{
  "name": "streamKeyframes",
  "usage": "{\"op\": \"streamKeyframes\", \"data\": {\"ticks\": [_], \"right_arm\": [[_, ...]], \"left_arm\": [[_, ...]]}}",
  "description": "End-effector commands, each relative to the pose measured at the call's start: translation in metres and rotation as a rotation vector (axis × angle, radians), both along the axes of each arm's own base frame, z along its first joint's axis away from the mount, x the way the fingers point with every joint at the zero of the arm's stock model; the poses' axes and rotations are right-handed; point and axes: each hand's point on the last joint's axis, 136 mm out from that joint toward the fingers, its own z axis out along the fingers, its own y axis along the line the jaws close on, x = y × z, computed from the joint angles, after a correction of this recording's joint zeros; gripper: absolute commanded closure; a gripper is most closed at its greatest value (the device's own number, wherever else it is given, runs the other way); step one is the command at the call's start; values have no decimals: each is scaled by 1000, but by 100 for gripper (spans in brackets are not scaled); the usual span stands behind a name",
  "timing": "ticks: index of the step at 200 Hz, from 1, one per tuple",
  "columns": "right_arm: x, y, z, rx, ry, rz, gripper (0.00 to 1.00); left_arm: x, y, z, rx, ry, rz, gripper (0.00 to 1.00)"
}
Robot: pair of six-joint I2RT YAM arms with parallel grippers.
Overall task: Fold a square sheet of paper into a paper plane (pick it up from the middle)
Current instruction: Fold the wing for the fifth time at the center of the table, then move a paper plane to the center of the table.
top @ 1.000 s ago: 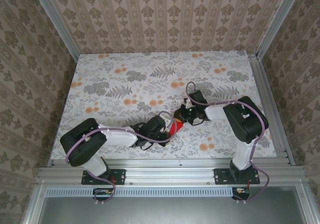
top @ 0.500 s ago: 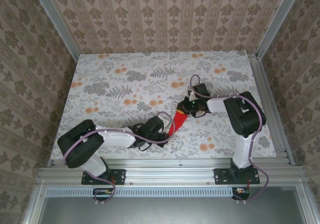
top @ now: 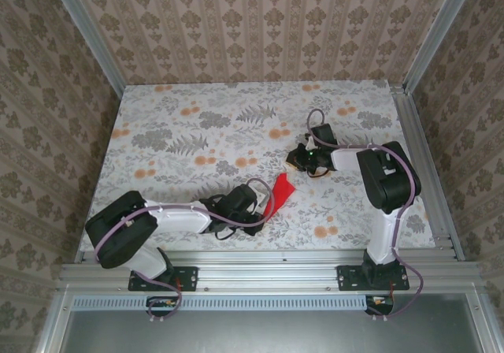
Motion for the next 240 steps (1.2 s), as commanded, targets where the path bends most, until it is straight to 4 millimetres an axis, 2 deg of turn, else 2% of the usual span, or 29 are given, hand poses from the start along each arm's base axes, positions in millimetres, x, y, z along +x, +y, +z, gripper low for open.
{"op": "streamKeyframes", "data": {"ticks": [1, 35, 70, 90, 140, 184, 207, 240], "right_arm": [[-10, -11, 16, -44, -24, 17, 83], [-39, -9, 35, -22, -41, 71, 73], [-71, -12, 40, -5, -33, 107, 67], [-86, -13, 41, 7, -28, 117, 65], [-117, -7, 40, 57, -13, 131, 60], [-143, 7, 35, 106, 10, 152, 57], [-151, 20, 35, 131, 14, 164, 56], [-158, 44, 36, 168, 15, 186, 54]], "left_arm": [[-22, 36, -20, 168, 95, -5, 91], [-8, 19, 17, 99, 27, 5, 75], [2, 8, 45, 53, -23, 4, 65], [6, 9, 43, 79, -35, 0, 62], [18, 0, 33, 144, -32, -19, 61], [26, 4, 25, 151, -7, 10, 75], [25, 4, 24, 141, 8, 10, 86], [24, 11, 20, 136, 32, 18, 92]]}}
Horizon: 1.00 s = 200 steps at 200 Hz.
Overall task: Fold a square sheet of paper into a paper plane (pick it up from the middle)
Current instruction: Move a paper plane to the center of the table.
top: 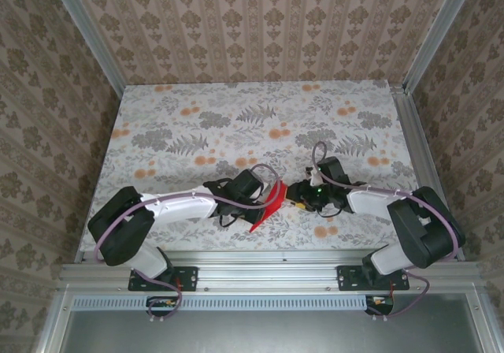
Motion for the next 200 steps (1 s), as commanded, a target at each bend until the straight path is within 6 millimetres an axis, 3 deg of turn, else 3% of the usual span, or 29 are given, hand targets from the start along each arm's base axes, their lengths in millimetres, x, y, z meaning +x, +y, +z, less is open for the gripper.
{"op": "streamKeyframes", "data": {"ticks": [1, 79, 148, 200], "right_arm": [[1, 18, 11, 67, -17, -5, 54], [-16, 56, 5, 60, 14, 38, 51], [-26, 71, -3, 23, 34, 70, 46], [-27, 81, -6, 17, 49, 81, 49]], "left_arm": [[-3, 7, -5, 4, 27, -1, 92], [-2, 15, 1, -109, 73, 59, 97], [-3, 17, 1, -158, 88, 77, 97], [-4, 20, 0, -192, 102, 98, 98]]}}
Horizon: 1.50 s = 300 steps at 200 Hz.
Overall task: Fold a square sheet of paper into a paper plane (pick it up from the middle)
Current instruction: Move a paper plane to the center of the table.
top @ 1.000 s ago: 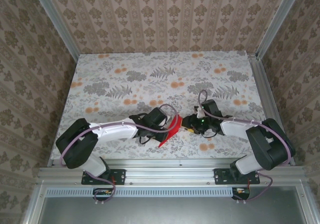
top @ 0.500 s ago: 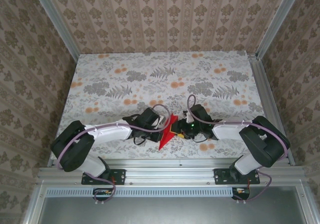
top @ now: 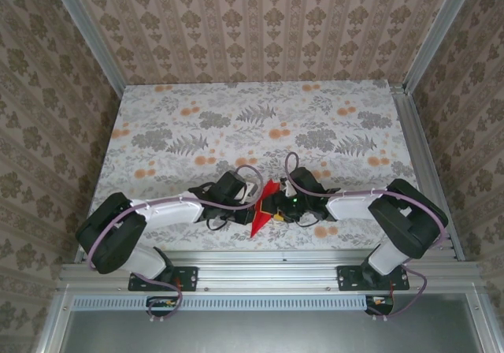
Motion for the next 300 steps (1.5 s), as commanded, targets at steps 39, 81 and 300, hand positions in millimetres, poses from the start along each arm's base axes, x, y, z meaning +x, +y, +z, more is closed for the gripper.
{"op": "streamKeyframes", "data": {"ticks": [39, 81, 300], "right_arm": [[3, 8, -8, -45, 21, -11, 53], [4, 12, -5, -52, 14, -11, 56], [3, 4, -12, -194, -6, -14, 96]], "left_arm": [[1, 0, 12, -91, 16, 36, 98], [1, -1, 20, -133, 24, 46, 99], [2, 5, 9, -172, 63, 95, 93]]}}
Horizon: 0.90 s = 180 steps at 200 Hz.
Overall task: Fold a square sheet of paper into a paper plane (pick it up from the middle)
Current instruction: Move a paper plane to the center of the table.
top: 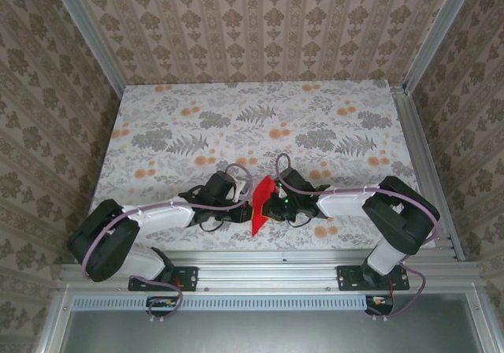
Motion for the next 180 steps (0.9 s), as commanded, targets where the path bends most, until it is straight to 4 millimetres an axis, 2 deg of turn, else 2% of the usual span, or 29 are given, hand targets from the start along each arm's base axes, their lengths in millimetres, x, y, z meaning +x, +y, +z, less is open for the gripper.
{"op": "streamKeyframes", "data": {"ticks": [1, 22, 57, 99, 127, 153, 180], "right_arm": [[3, -4, 0, -52, -18, -4, 96], [6, -8, 6, -100, -43, 18, 98], [12, -30, 15, -250, -70, 98, 100], [25, -52, 21, -396, -24, 248, 98], [44, -56, 26, -452, -8, 310, 96], [58, -55, 20, -501, 15, 356, 91], [68, -54, 13, -537, 24, 372, 87]], "left_arm": [[-1, 1, 0, -21, 15, 14, 93], [-1, 3, -1, -18, 18, 19, 86], [5, 6, 9, -33, 0, 29, 70], [10, 20, 23, -40, -24, 59, 62], [14, 31, 29, -41, -30, 78, 57], [18, 41, 39, -47, -46, 98, 49], [22, 52, 46, -58, -58, 123, 48]]}}
